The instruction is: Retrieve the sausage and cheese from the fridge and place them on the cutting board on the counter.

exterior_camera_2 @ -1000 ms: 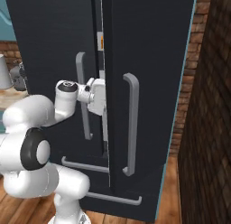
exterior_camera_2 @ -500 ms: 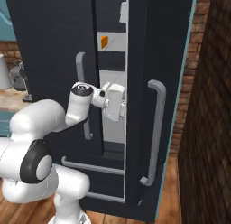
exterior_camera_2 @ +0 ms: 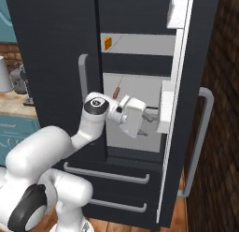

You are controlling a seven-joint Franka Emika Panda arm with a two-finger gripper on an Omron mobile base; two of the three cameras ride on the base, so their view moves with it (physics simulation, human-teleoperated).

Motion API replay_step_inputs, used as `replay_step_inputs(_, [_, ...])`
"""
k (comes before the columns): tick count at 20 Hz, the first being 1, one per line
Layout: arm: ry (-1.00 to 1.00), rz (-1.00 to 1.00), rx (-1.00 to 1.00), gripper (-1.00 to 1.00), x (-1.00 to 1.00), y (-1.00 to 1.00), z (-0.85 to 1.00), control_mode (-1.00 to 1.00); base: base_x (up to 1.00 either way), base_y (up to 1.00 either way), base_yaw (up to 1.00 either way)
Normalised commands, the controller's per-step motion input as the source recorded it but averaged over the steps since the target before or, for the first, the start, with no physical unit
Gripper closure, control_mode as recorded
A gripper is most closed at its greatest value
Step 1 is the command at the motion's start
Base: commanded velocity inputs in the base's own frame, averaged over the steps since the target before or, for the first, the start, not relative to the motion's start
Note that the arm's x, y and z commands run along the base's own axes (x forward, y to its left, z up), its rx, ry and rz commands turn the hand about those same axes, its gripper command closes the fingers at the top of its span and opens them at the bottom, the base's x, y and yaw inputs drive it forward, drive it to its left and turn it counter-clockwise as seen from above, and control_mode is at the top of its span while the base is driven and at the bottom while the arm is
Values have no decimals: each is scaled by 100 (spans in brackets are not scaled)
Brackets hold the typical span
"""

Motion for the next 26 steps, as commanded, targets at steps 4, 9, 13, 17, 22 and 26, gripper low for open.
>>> replay_step_inputs(4, [-37,9,17,-100,-42,49,44,-100,0,0,0])
replay_step_inputs(9, [-48,33,36,-100,-15,83,28,-100,0,0,0])
replay_step_inputs(13, [-43,52,28,-100,0,99,0,-100,0,0,0])
replay_step_inputs(17, [-34,61,23,-100,0,89,0,-100,0,0,0])
replay_step_inputs(22, [-23,62,30,-100,8,72,12,-100,0,0,0])
replay_step_inputs(26, [-3,35,29,-100,10,57,46,-100,0,0,0])
